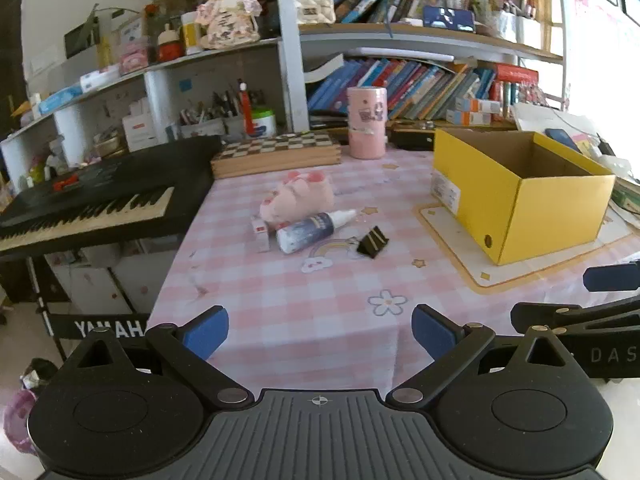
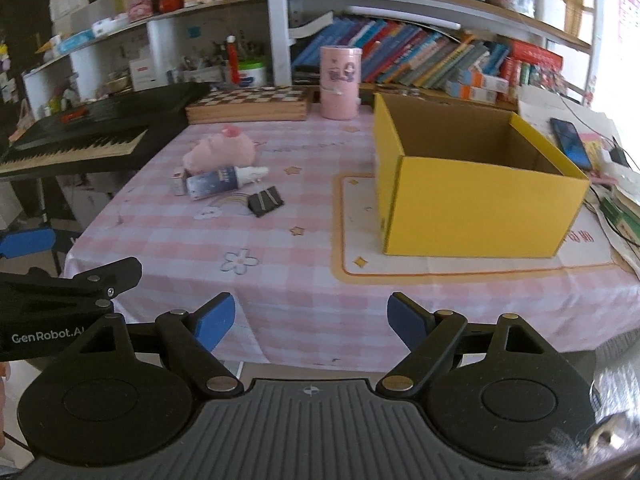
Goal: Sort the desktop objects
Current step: 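Grasp the black binder clip with the right gripper while the left grasps the small white box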
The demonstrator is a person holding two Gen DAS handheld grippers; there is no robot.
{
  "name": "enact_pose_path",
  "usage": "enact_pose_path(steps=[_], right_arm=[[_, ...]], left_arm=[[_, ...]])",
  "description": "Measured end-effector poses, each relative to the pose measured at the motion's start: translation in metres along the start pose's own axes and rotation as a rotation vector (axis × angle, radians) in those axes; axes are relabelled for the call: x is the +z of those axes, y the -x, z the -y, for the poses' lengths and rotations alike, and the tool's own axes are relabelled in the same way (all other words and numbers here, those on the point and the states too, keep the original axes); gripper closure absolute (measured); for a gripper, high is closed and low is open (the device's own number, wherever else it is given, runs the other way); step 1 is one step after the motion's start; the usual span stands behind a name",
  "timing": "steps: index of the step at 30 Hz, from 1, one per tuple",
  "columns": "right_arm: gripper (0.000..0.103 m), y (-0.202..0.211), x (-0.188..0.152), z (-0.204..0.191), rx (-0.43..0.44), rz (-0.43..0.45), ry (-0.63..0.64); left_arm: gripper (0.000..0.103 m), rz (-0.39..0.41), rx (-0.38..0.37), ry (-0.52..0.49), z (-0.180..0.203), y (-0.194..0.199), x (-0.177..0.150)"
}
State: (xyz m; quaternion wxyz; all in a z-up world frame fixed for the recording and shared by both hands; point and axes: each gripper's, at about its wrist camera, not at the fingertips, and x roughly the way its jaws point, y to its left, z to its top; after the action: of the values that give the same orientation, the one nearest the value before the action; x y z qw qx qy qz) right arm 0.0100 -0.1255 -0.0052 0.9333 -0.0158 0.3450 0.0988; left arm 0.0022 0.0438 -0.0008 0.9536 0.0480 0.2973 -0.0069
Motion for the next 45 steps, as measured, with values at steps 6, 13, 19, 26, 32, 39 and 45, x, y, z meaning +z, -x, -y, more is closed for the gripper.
enact_pose_path(steps=[6, 13, 19, 26, 32, 39, 45], right_arm=[[0.019, -0.001, 0.002, -0.011, 0.013, 0.003, 0.021], [0.019, -0.003, 0.005, -0.022, 0.025, -0.003, 0.027], [0.019, -0.007, 0.008, -0.030, 0.038, -0.012, 0.047], [0.019, -0.019, 0.013, -0.032, 0.049, -0.026, 0.053], [0.019, -0.038, 0.025, -0.033, 0.067, -0.033, 0.063], [0.019, -0.070, 0.049, -0.027, 0.081, -0.056, 0.079], [0.019, -0.101, 0.070, -0.022, 0.108, -0.084, 0.107]], left_arm=[[0.003, 0.009, 0.016, 0.012, -0.010, 0.004, -0.003], [0.003, 0.027, 0.031, 0.021, -0.022, 0.008, -0.004], [0.003, 0.026, 0.048, 0.036, -0.029, 0.007, -0.003], [0.003, 0.023, 0.059, 0.049, -0.035, -0.001, -0.001], [0.003, 0.014, 0.078, 0.053, -0.040, -0.016, 0.007], [0.003, -0.002, 0.088, 0.066, -0.042, -0.046, 0.024], [0.003, -0.025, 0.108, 0.097, -0.046, -0.073, 0.038]])
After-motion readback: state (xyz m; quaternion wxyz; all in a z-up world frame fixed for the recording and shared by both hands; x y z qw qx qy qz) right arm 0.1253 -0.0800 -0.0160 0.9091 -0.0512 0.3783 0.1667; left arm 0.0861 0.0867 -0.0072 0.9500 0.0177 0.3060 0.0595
